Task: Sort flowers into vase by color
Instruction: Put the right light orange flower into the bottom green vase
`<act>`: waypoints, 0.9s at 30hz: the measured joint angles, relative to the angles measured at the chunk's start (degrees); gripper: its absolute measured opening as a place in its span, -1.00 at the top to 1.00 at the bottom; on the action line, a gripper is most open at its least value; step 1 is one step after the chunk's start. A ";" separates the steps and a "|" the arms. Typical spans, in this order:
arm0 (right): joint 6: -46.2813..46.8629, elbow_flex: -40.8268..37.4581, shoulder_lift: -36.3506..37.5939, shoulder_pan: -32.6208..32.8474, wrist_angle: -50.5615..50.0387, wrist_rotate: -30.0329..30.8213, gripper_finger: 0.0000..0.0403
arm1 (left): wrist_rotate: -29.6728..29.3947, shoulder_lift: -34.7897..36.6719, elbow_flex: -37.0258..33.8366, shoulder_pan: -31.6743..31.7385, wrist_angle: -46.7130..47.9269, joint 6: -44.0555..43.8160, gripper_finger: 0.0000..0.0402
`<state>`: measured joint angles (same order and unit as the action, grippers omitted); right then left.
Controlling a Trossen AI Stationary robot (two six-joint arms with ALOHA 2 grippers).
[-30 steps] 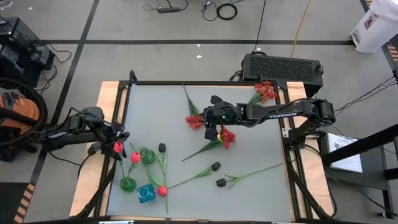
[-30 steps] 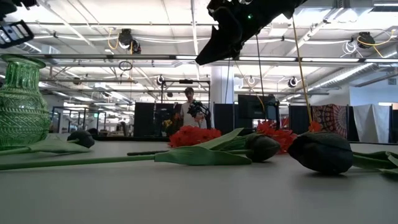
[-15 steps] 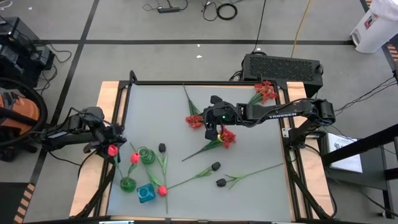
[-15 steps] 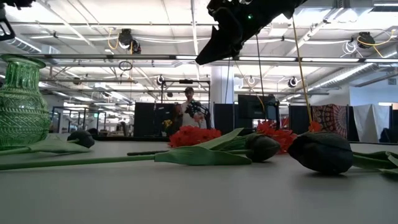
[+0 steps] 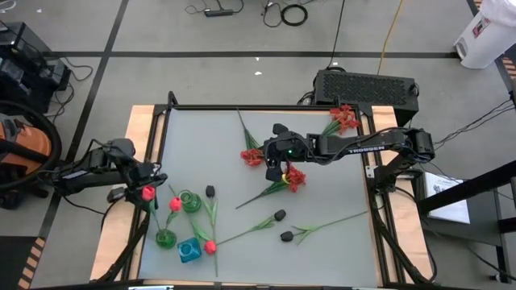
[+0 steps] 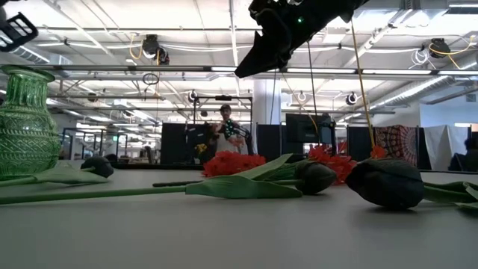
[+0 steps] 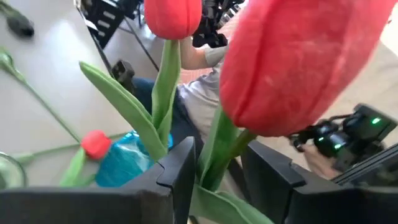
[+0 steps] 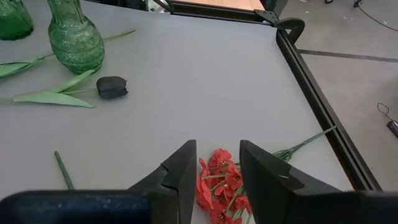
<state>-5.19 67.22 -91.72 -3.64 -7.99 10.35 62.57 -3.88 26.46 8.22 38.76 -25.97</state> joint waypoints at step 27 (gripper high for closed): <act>0.01 0.00 0.00 0.00 -0.04 -0.15 0.43 | -19.80 0.02 18.13 -0.04 27.67 27.95 0.33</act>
<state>-5.18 67.22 -91.72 -3.64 -8.03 10.20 42.77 -3.86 44.59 8.19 66.43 1.98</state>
